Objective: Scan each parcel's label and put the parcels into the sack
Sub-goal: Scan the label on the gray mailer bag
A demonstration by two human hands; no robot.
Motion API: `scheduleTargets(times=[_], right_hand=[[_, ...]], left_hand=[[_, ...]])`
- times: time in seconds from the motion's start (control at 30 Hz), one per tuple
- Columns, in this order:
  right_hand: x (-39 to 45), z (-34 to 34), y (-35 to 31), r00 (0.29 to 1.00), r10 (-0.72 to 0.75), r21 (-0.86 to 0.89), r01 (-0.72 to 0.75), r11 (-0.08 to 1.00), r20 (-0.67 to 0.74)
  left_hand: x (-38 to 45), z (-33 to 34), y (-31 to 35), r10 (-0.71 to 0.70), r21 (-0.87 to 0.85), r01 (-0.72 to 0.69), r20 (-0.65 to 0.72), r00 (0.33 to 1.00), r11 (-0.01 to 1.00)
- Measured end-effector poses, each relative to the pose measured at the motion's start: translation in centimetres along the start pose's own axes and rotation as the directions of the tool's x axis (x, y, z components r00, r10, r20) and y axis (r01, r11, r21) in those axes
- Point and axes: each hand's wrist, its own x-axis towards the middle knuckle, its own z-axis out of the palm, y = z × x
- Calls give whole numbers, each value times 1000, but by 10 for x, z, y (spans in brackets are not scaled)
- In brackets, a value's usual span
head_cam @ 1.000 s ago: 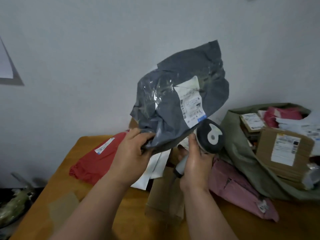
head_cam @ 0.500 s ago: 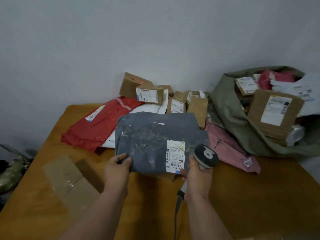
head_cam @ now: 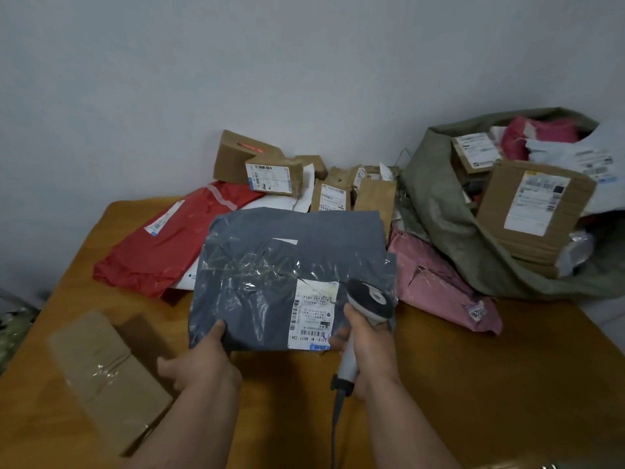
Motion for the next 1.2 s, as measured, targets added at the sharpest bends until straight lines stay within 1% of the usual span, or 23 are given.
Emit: scheduleTargets(times=[0.03,0.07,0.1,0.13,0.17,0.23,0.3,0.33,0.47,0.6,0.9,1.2], right_hand=[[1,-3,1,1000,0,-1,0,1000,-3],[1,-6,2,1000,1,-10,-1,1000,-5],[0,-9,3,1000,2,-24,-3,1000,-8],[-1,-12,3,1000,1,-40,-2,999,-13],[-3,-15,4,1000,-1,-55,0,998,-19],[-7,-21,6,1000,-7,-88,5,996,-21],[-14,-29,8,1000,6,-105,-6,994,5],[-18,-32,9,999,18,-106,-15,994,27],[-36,-48,15,993,29,-140,-13,990,116],[-50,-56,20,986,31,-162,-4,987,165],[-64,-63,23,978,46,-248,7,969,206],[-67,-62,20,977,47,-244,5,970,207]], left_hand=[[1,0,-4,-95,-107,103,76,993,989],[1,0,-8,-185,-172,219,193,964,960],[-1,0,-12,-253,-183,319,311,916,930],[-4,-1,-16,-293,-157,383,408,865,910],[-8,-1,-22,-319,-115,413,466,826,903],[-15,-3,-35,-355,15,407,519,777,913],[-21,-5,-43,-380,110,385,544,748,916],[-22,-5,-44,-386,124,384,550,741,915],[-22,-8,-43,-373,119,373,558,741,920],[-24,-17,-43,-362,128,354,560,745,927],[-26,-25,-38,-338,123,329,568,750,936],[-26,-26,-36,-323,126,308,567,758,943]])
